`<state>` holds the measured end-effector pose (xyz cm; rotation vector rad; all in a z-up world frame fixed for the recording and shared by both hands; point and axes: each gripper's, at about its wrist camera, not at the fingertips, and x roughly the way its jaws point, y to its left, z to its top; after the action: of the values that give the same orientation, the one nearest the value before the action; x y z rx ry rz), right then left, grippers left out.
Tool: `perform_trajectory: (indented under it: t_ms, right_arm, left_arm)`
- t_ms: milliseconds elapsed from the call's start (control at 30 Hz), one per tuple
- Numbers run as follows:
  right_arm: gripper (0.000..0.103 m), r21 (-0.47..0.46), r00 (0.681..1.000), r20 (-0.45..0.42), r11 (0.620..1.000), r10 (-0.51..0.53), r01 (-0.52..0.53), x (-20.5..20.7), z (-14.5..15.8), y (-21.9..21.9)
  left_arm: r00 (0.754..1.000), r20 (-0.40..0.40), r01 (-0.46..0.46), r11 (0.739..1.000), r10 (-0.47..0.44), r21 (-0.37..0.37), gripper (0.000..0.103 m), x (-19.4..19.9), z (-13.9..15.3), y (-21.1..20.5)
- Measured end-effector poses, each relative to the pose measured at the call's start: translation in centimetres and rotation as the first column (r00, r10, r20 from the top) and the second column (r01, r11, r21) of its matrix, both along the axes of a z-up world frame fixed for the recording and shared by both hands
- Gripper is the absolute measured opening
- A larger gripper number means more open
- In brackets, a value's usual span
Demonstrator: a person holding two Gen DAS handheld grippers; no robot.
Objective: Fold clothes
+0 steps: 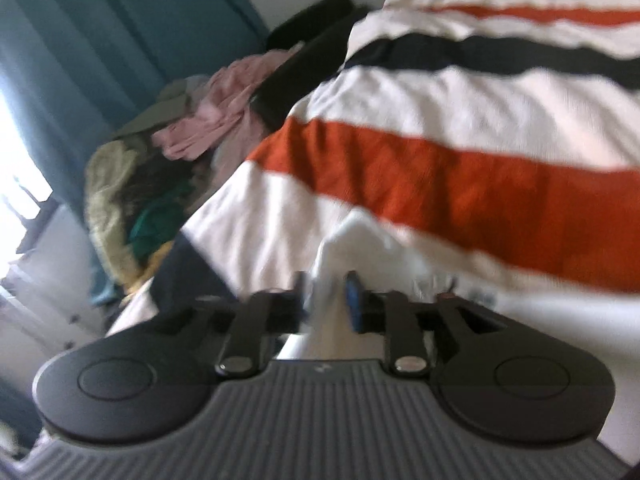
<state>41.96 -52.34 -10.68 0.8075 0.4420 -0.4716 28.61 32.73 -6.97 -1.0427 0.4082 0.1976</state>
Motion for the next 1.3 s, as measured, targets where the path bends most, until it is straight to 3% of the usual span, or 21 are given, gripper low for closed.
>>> perform_trajectory:
  t_ms: [67,100,167,267,400,600,733,900,967,1033,1133,1200,1233,1300]
  right_arm:
    - [0.056,0.036,0.999,0.039,0.999,0.024,-0.025,-2.3,0.7,0.9]
    - [0.056,0.051,0.998,0.059,0.998,0.036,-0.039,-3.7,1.2,1.4]
    - [0.056,0.083,0.994,0.089,0.994,0.064,-0.072,-6.5,2.2,2.4]
    - [0.056,0.128,0.988,0.121,0.985,0.097,-0.113,-10.8,3.7,3.3]
    - [0.056,0.229,0.985,0.151,0.966,0.089,-0.123,-17.0,4.5,3.2]
    - [0.055,0.507,0.973,0.174,0.833,0.151,-0.220,-23.3,0.8,2.0]
    - [0.054,0.597,0.978,0.146,0.775,0.150,-0.208,-24.0,-1.2,1.8]
    - [0.054,0.558,0.971,0.128,0.795,0.200,-0.237,-21.5,-1.6,2.3]
    - [0.054,0.545,0.969,0.119,0.802,0.216,-0.245,-20.5,-1.9,2.5]
    - [0.052,0.526,0.972,0.086,0.819,0.218,-0.230,-19.1,-2.9,2.2]
    - [0.036,0.491,0.978,0.080,0.847,0.191,-0.206,-17.9,-3.6,1.4]
    - [0.036,0.472,0.982,0.087,0.861,0.166,-0.187,-17.2,-4.0,0.8]
    - [0.036,0.463,0.984,0.091,0.868,0.153,-0.178,-16.9,-4.1,0.5]
    - [0.035,0.445,0.987,0.099,0.882,0.128,-0.159,-16.2,-4.5,0.0]
  left_arm:
    - [1.000,0.018,0.019,1.000,-0.019,0.012,0.066,-1.4,0.5,-1.1]
    - [0.999,0.028,0.030,0.999,-0.030,0.017,0.067,-2.3,0.8,-1.7]
    - [0.999,0.021,0.044,0.999,-0.044,0.013,0.082,-4.0,1.0,-2.9]
    - [0.999,-0.006,0.052,0.999,-0.052,-0.011,0.092,-6.4,0.9,-4.4]
    - [0.997,-0.056,0.048,0.995,-0.053,-0.089,0.093,-8.7,-0.3,-5.8]
    - [0.991,-0.132,-0.016,0.981,-0.010,-0.195,0.093,-11.1,-3.8,-5.1]
    - [0.988,-0.148,-0.075,0.981,0.048,-0.182,0.093,-11.4,-5.6,-3.9]
    - [0.993,-0.084,-0.094,0.974,0.078,-0.204,0.091,-10.7,-6.9,-2.9]
    - [0.991,-0.084,-0.116,0.982,0.104,-0.152,0.081,-10.0,-7.0,-3.0]
    - [0.986,-0.094,-0.148,0.982,0.137,-0.116,0.077,-9.0,-7.2,-2.8]
    - [0.982,-0.073,-0.178,0.983,0.175,-0.043,0.066,-7.5,-7.1,-2.2]
    - [0.976,-0.078,-0.204,0.979,0.204,0.005,0.052,-6.7,-7.3,-1.8]
    - [0.972,-0.080,-0.217,0.976,0.219,0.029,0.041,-6.2,-7.4,-1.6]
    - [0.967,-0.077,-0.242,0.970,0.243,0.019,0.028,-6.1,-7.6,-1.1]
